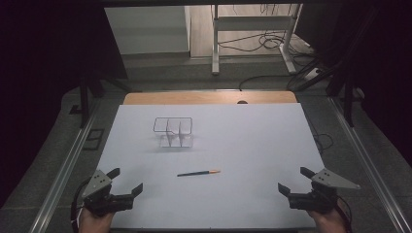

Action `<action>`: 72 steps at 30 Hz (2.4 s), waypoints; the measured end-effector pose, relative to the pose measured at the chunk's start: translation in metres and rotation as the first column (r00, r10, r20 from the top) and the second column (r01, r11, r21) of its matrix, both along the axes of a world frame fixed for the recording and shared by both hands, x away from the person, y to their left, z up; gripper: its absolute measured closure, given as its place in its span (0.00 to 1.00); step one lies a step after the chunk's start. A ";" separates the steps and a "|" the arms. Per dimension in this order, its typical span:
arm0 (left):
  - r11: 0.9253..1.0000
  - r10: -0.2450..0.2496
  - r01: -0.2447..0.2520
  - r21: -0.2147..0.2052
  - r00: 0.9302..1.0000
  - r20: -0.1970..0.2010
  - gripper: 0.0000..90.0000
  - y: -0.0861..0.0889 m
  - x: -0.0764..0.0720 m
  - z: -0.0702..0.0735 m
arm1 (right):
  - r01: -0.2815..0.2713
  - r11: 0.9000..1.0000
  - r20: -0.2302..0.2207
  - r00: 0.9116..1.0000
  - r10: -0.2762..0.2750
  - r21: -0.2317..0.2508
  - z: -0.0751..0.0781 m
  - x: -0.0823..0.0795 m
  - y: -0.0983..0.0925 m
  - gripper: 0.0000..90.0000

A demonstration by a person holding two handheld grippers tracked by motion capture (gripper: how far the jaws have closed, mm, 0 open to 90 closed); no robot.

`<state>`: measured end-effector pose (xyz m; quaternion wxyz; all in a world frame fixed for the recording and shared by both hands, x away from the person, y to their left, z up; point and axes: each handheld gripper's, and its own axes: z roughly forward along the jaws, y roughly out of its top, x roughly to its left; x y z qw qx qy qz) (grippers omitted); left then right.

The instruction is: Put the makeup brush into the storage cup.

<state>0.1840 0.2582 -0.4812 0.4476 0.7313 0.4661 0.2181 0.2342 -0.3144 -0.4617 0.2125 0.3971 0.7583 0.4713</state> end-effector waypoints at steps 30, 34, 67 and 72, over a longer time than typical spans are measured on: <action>1.000 -0.007 0.007 0.016 0.999 -0.038 0.06 -0.004 0.002 0.001 | -0.077 0.997 -0.008 0.997 0.077 -0.020 0.000 -0.001 0.009 0.00; 1.000 -0.021 0.021 0.008 0.999 -0.047 0.05 -0.005 0.004 0.002 | -0.078 0.997 -0.008 0.997 0.078 -0.026 0.000 -0.001 0.009 0.00; 0.991 -0.135 0.134 -0.020 0.990 -0.047 0.03 -0.020 0.031 0.017 | -0.055 0.995 -0.037 0.998 0.053 -0.078 -0.003 0.000 0.011 0.00; 0.988 -0.151 0.153 0.022 0.987 -0.061 0.02 -0.025 0.036 0.018 | -0.049 0.995 -0.036 0.998 0.046 -0.083 -0.003 0.000 0.011 0.01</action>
